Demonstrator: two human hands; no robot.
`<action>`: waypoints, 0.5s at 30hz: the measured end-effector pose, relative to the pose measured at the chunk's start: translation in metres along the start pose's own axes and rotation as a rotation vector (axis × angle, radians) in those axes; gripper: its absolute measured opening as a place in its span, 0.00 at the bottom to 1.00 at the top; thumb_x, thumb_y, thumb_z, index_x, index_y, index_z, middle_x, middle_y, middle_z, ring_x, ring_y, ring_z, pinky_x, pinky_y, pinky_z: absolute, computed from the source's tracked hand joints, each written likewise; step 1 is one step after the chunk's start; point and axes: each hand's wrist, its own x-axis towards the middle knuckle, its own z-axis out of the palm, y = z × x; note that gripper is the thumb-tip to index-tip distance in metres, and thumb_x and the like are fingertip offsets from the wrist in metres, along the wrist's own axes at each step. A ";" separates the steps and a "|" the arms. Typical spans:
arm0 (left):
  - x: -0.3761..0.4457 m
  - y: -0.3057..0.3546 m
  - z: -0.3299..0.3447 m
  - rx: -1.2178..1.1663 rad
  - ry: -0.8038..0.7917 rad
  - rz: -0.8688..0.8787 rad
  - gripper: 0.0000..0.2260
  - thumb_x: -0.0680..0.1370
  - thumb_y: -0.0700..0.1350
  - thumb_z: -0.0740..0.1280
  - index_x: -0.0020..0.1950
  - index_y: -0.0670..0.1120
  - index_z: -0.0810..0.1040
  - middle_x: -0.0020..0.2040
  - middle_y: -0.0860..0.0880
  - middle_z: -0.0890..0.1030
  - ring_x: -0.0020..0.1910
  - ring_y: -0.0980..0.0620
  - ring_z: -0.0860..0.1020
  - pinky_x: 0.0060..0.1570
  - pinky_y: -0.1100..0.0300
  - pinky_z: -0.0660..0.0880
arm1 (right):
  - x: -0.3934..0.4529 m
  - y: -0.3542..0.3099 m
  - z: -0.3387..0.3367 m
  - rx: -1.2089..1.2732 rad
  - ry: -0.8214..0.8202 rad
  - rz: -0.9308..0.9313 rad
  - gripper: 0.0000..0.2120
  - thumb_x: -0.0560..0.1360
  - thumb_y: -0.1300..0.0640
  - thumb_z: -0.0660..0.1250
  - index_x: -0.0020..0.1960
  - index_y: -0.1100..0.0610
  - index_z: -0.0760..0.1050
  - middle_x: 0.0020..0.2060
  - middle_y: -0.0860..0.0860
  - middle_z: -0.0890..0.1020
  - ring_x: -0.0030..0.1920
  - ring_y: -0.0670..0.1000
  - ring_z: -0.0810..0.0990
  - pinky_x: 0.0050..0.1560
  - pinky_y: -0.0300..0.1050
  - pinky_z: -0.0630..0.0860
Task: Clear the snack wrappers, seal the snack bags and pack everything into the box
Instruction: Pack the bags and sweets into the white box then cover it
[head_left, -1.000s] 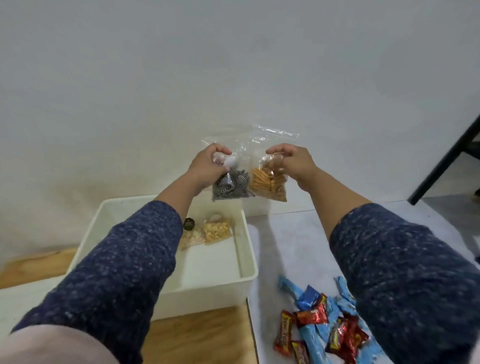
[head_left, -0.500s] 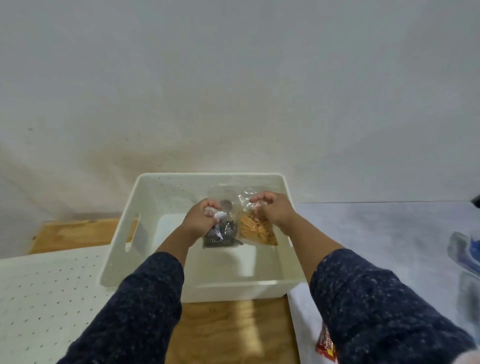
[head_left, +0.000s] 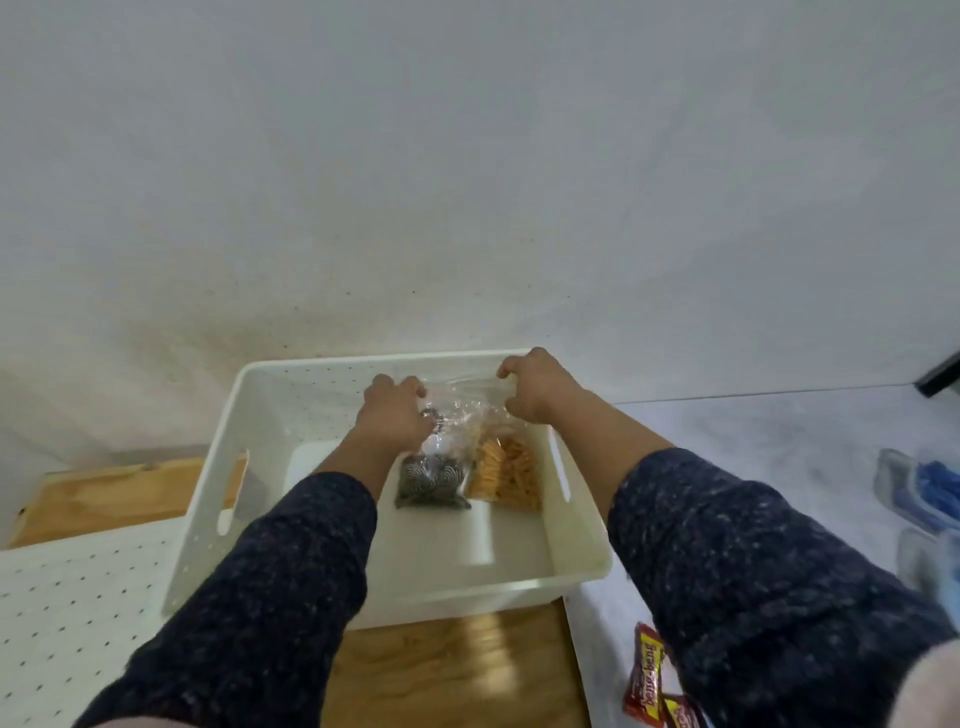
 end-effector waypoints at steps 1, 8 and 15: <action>0.000 0.006 -0.012 0.101 0.013 0.006 0.24 0.75 0.51 0.68 0.69 0.46 0.67 0.67 0.41 0.66 0.65 0.42 0.67 0.62 0.50 0.70 | -0.003 -0.001 -0.012 -0.072 0.008 -0.024 0.23 0.75 0.60 0.64 0.70 0.54 0.66 0.67 0.57 0.64 0.61 0.59 0.73 0.53 0.46 0.73; -0.025 0.070 -0.083 0.374 0.183 0.031 0.29 0.77 0.56 0.64 0.71 0.41 0.62 0.67 0.41 0.69 0.66 0.42 0.68 0.59 0.49 0.70 | -0.055 0.022 -0.103 -0.209 0.067 0.010 0.25 0.74 0.50 0.66 0.67 0.60 0.67 0.62 0.56 0.74 0.60 0.57 0.75 0.49 0.46 0.72; -0.079 0.152 -0.103 0.415 0.296 0.046 0.30 0.77 0.59 0.62 0.70 0.40 0.63 0.67 0.41 0.70 0.66 0.42 0.69 0.57 0.49 0.72 | -0.128 0.098 -0.171 -0.252 0.169 0.060 0.27 0.73 0.47 0.66 0.66 0.61 0.69 0.63 0.57 0.74 0.61 0.58 0.75 0.53 0.47 0.73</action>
